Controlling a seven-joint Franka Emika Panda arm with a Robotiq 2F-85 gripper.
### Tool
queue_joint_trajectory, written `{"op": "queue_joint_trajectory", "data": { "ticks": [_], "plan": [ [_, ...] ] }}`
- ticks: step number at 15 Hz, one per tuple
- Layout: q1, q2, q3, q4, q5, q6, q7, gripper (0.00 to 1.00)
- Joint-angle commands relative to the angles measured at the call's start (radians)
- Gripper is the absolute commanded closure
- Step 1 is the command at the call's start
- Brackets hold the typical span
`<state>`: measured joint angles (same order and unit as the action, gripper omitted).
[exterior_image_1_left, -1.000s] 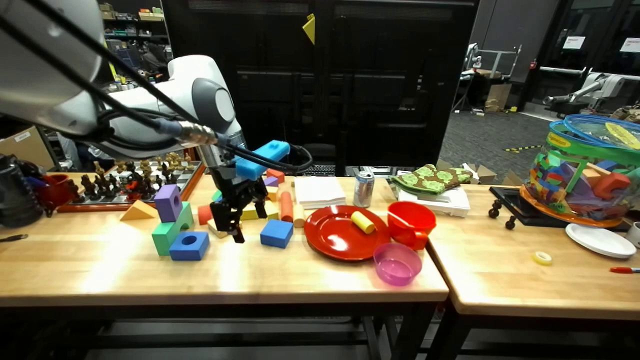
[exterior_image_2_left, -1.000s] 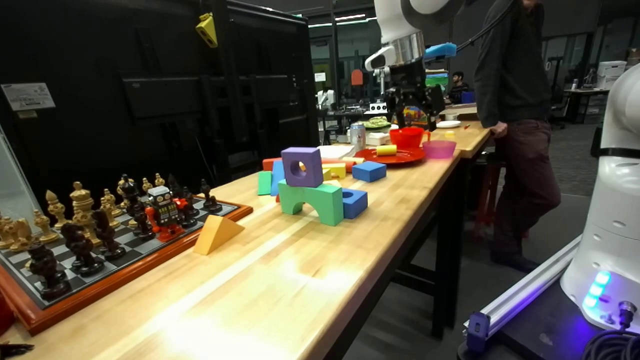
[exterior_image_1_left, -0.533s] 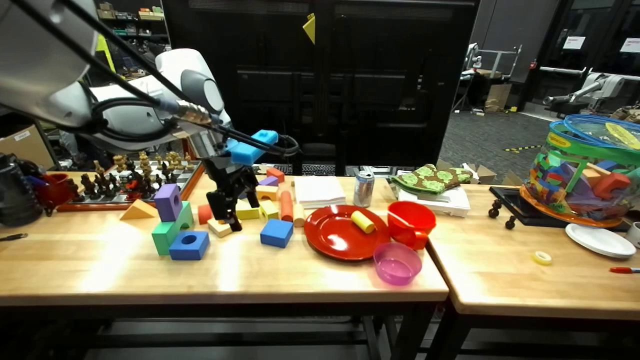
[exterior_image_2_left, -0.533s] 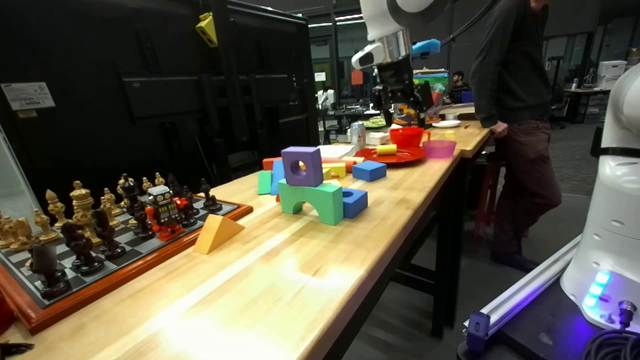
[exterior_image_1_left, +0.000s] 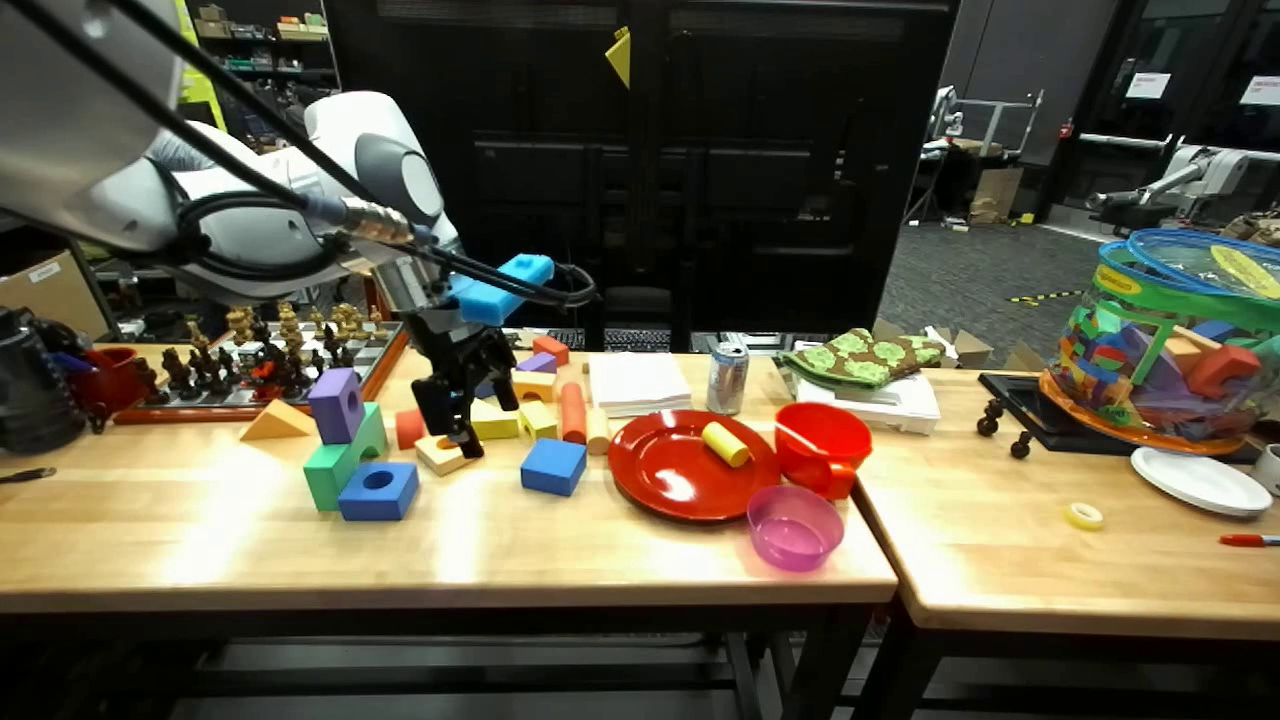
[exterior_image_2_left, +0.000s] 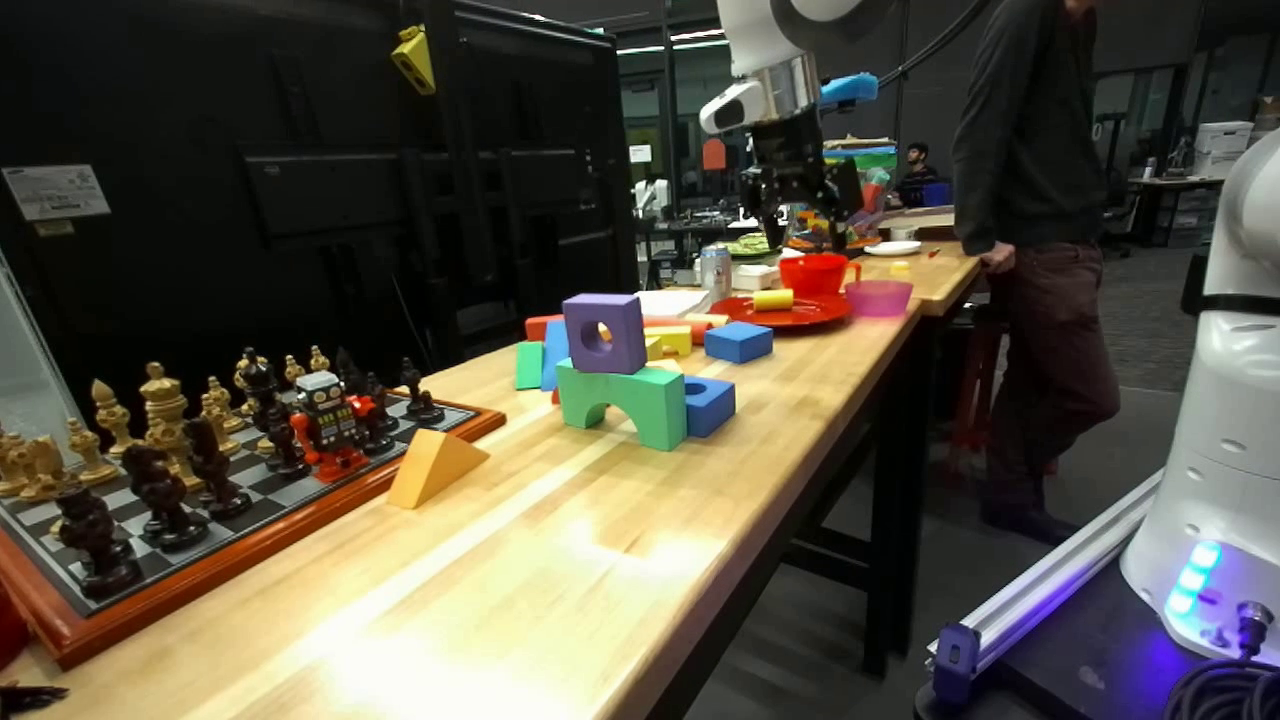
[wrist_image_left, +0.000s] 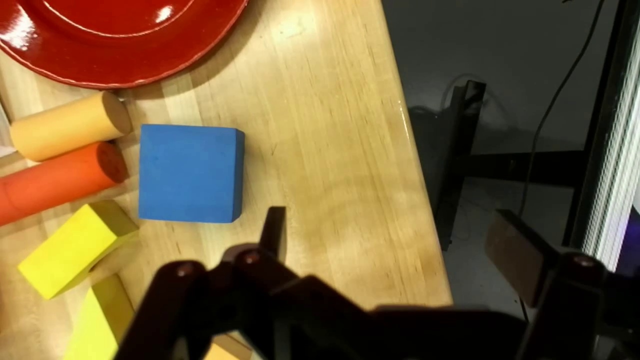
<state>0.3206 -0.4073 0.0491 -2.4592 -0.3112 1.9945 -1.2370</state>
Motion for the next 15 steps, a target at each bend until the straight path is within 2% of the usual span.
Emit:
{"op": "queue_joint_trajectory", "data": {
  "ticks": [1, 8, 15],
  "plan": [
    [-0.016, 0.002, 0.015, 0.002, 0.023, -0.005, -0.049, 0.0],
    [-0.011, -0.007, 0.008, 0.028, 0.016, -0.025, -0.232, 0.0],
    [-0.045, -0.009, -0.009, 0.132, -0.046, -0.181, -0.548, 0.0]
  ]
}}
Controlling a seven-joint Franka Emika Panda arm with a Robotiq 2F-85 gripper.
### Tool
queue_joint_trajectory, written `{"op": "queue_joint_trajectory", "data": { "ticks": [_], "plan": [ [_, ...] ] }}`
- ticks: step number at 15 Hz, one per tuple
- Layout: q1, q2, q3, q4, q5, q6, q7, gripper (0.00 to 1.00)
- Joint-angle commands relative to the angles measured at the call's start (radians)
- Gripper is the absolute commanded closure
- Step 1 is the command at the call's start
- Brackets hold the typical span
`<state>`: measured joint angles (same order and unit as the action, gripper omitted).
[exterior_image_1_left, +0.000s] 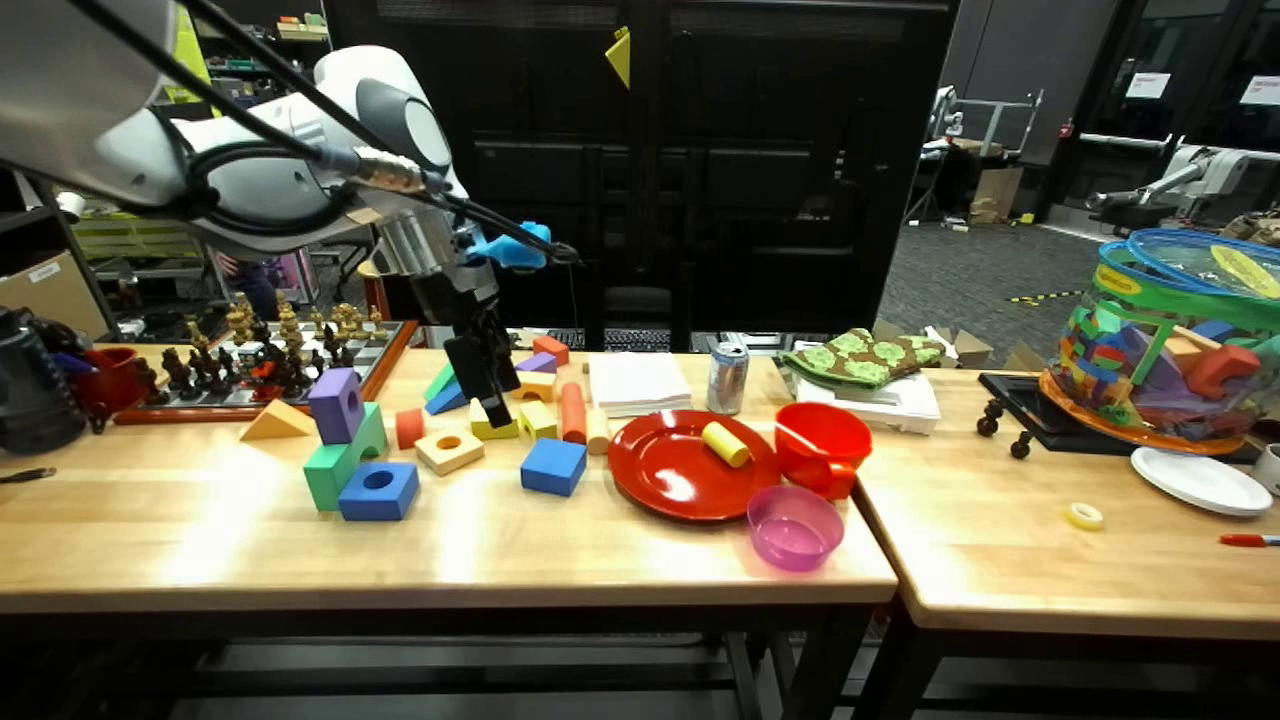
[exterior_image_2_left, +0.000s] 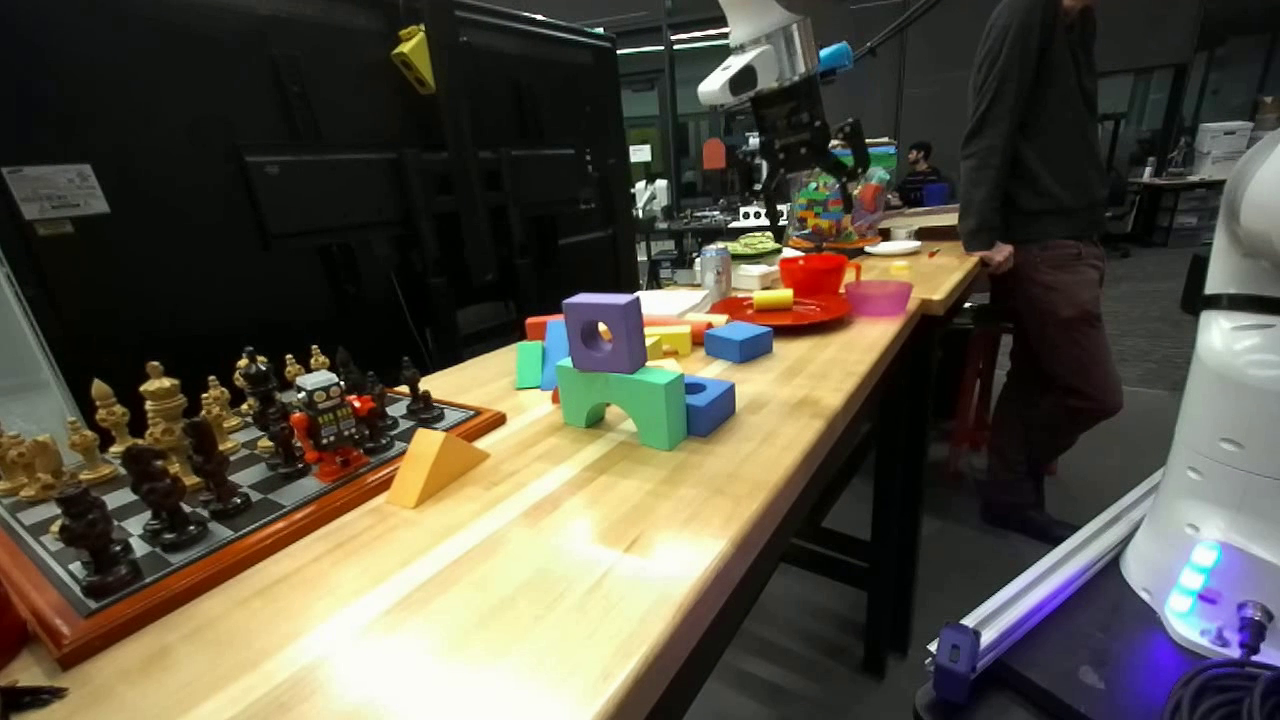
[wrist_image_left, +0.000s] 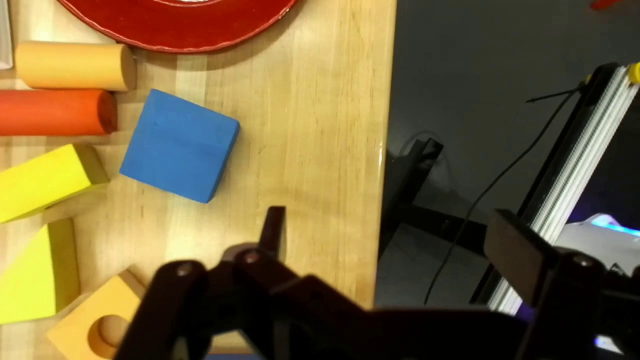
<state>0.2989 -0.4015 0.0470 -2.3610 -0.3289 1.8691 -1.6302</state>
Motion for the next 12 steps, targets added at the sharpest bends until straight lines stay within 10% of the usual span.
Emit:
{"op": "queue_joint_trajectory", "data": {
  "ticks": [1, 12],
  "plan": [
    [-0.028, -0.012, -0.016, 0.049, -0.035, -0.079, -0.226, 0.0],
    [-0.059, 0.041, -0.012, 0.157, -0.222, -0.317, -0.699, 0.0]
  ]
}}
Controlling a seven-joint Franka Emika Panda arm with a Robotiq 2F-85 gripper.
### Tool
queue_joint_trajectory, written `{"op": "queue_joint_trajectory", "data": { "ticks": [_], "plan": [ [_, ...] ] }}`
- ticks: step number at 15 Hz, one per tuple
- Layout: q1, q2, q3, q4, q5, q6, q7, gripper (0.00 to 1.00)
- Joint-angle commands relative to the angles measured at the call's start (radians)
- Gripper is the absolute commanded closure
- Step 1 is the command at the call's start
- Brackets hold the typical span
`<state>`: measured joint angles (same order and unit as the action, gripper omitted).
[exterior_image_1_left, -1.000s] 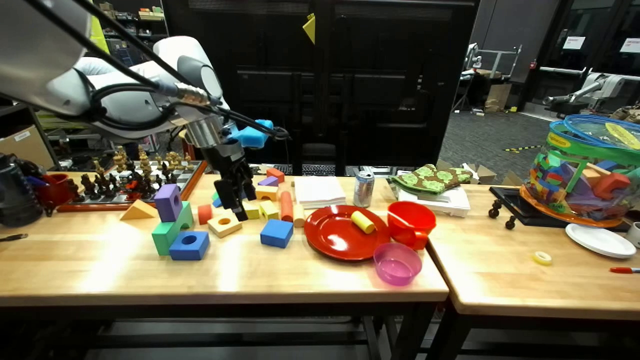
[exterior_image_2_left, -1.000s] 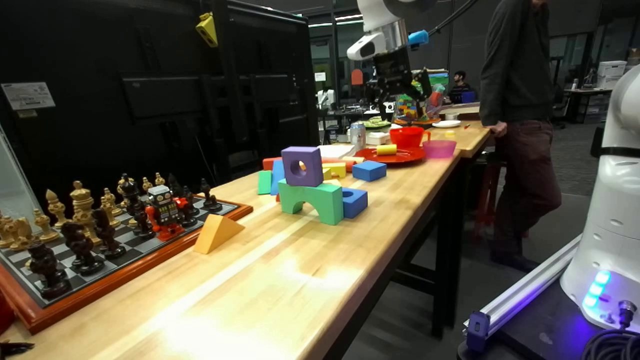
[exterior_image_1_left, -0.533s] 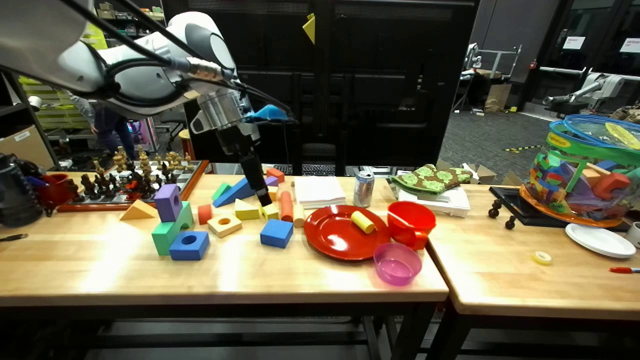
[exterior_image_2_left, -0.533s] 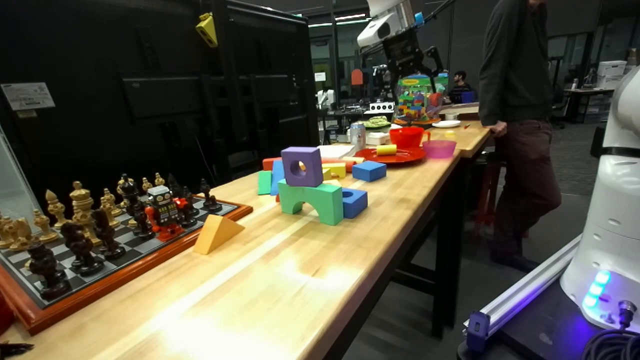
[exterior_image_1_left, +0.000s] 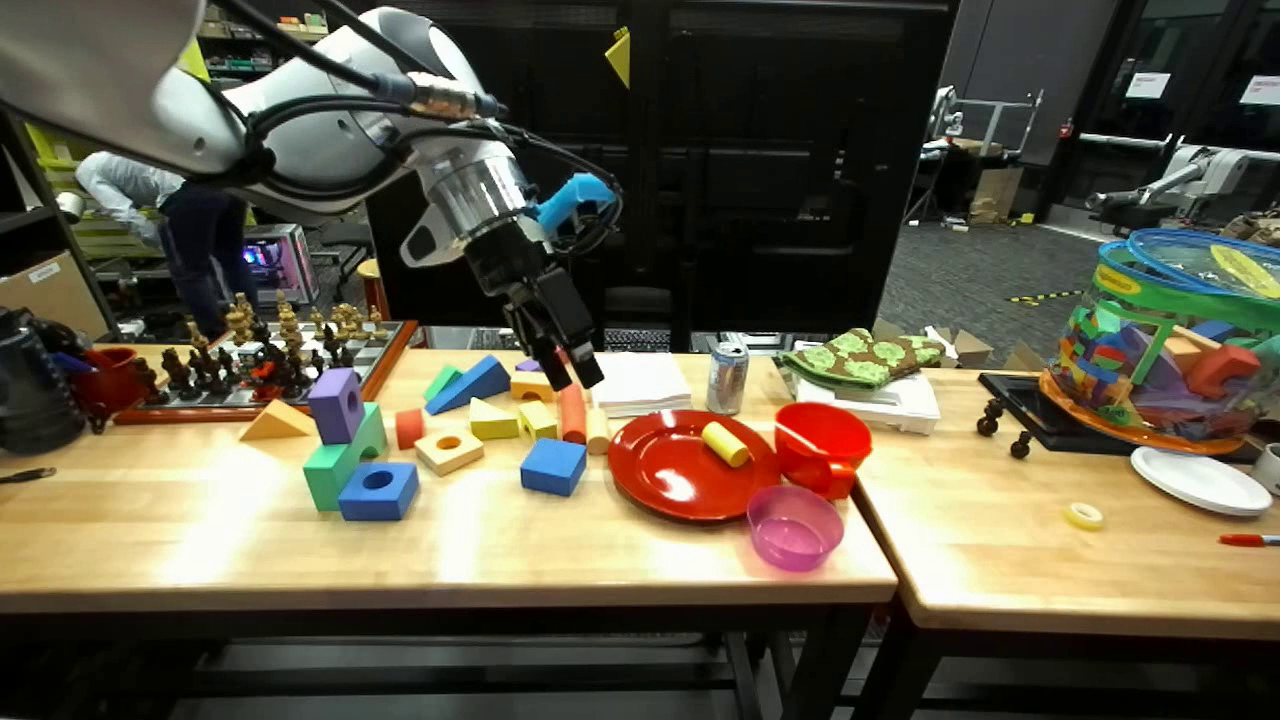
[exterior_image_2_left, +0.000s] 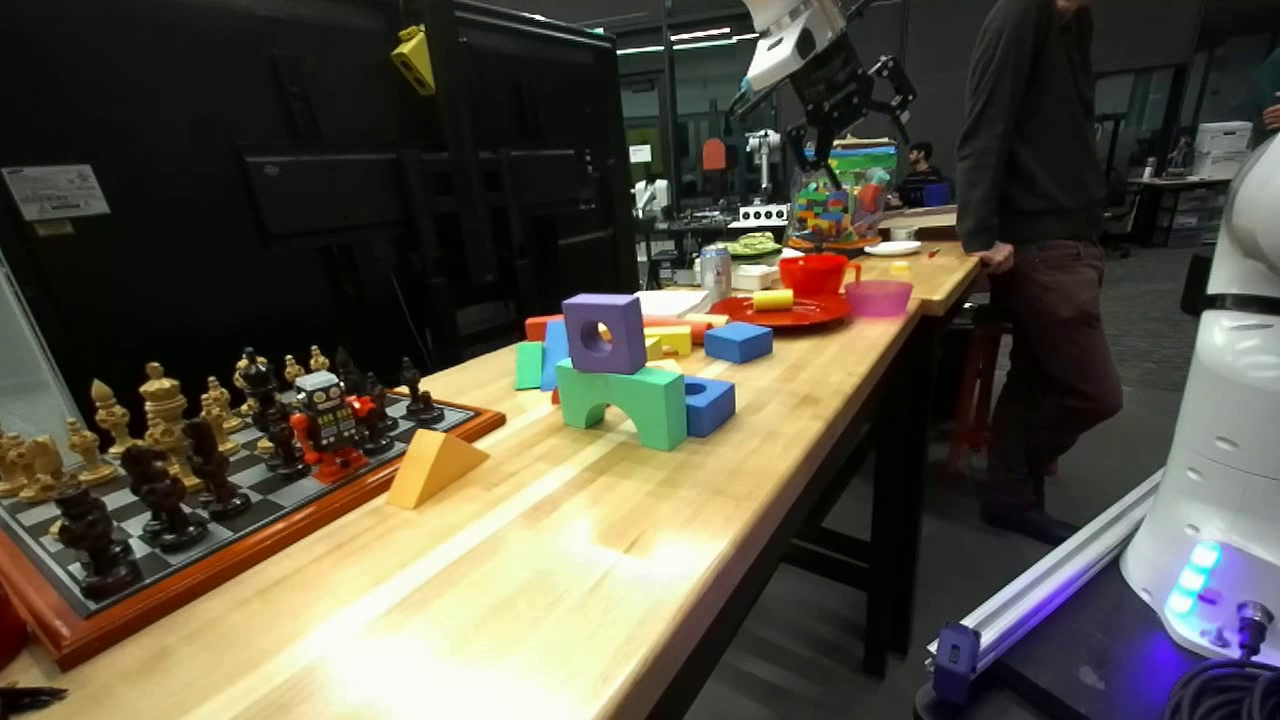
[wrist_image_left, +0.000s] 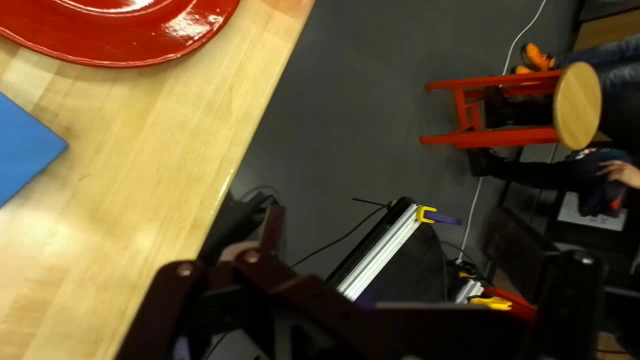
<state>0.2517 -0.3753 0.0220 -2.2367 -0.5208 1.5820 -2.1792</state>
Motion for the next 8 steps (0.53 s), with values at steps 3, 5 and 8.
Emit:
{"op": "queue_joint_trajectory", "data": {
  "ticks": [3, 5, 8],
  "plan": [
    [-0.002, 0.028, 0.023, 0.043, -0.018, -0.076, -0.239, 0.0],
    [0.004, 0.035, 0.03, 0.05, -0.01, -0.101, -0.301, 0.0],
    [0.013, 0.037, 0.038, 0.056, 0.005, -0.12, -0.407, 0.0]
  ]
}}
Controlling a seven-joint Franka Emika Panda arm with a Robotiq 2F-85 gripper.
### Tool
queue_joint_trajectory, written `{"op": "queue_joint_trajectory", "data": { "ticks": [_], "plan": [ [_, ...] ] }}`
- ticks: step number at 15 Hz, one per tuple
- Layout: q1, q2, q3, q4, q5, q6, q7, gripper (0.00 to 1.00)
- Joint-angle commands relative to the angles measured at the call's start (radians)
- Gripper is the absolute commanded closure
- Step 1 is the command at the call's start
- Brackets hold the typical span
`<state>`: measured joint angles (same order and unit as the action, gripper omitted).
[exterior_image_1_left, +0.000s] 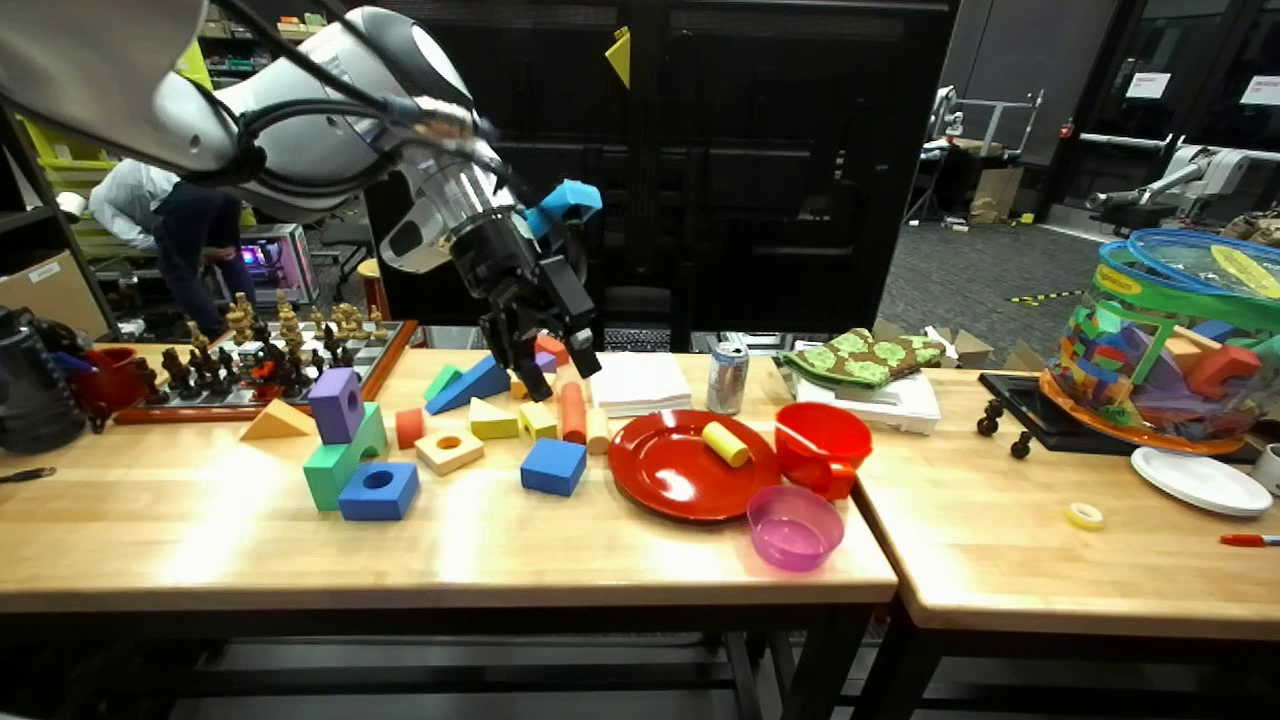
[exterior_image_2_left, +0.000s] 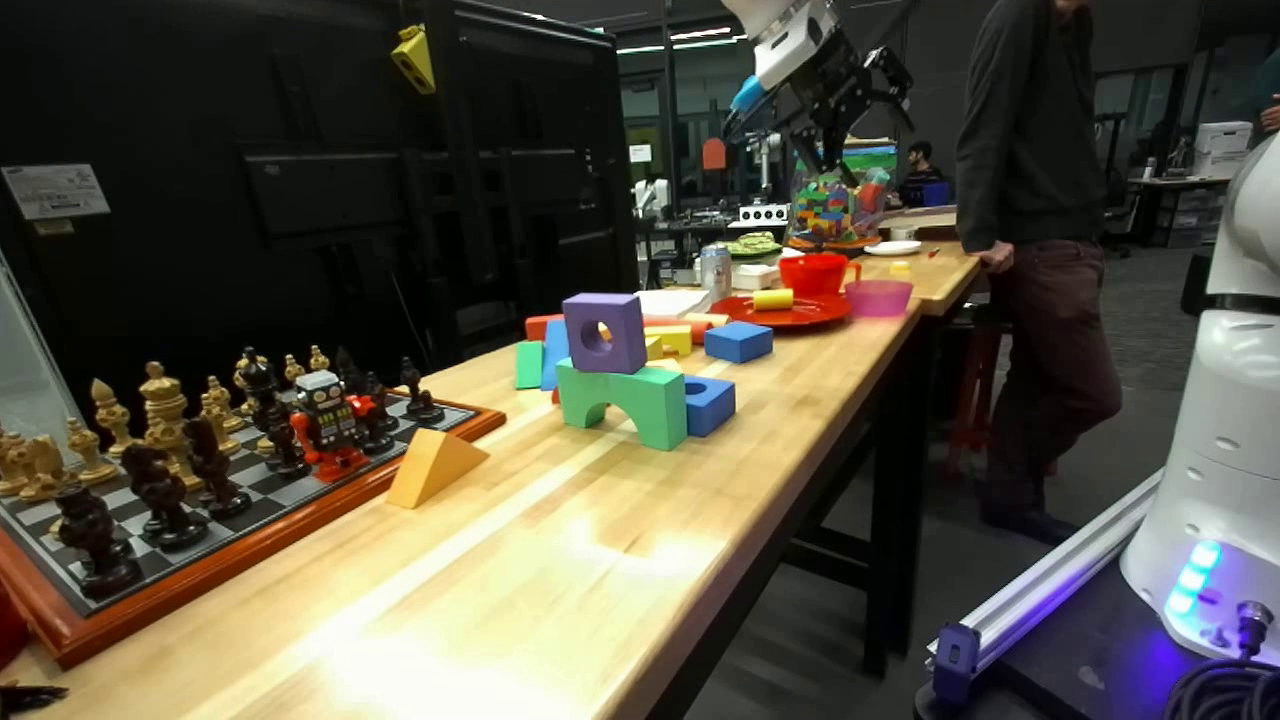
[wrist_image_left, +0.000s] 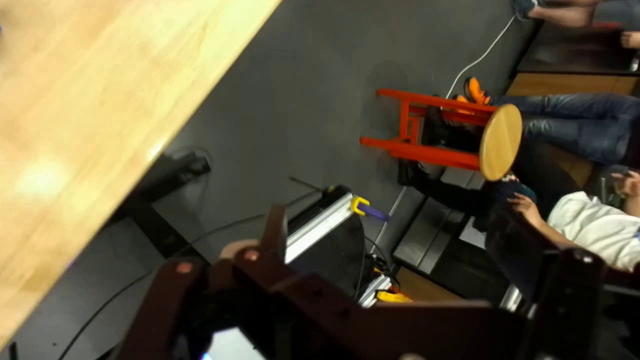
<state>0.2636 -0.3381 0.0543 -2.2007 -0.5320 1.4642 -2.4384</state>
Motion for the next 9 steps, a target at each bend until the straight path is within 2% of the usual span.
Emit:
{"op": "queue_joint_trajectory", "data": {
  "ticks": [1, 2, 3, 4, 6, 7, 8, 9],
  "plan": [
    [0.003, 0.001, 0.008, 0.025, 0.024, -0.002, -0.204, 0.0],
    [0.006, 0.001, 0.011, 0.033, 0.034, -0.004, -0.257, 0.0],
    [0.203, 0.033, -0.088, 0.007, 0.049, -0.006, -0.162, 0.0],
    [0.234, 0.034, -0.102, 0.011, 0.076, -0.007, -0.178, 0.0],
    [0.392, 0.036, -0.189, 0.001, 0.117, -0.007, -0.167, 0.0],
    [0.473, 0.034, -0.254, 0.009, 0.119, -0.022, -0.164, 0.0],
    [0.523, 0.032, -0.303, 0.017, 0.111, -0.027, -0.161, 0.0],
    [0.409, 0.035, -0.238, 0.043, 0.11, -0.022, -0.185, 0.0]
  ]
}}
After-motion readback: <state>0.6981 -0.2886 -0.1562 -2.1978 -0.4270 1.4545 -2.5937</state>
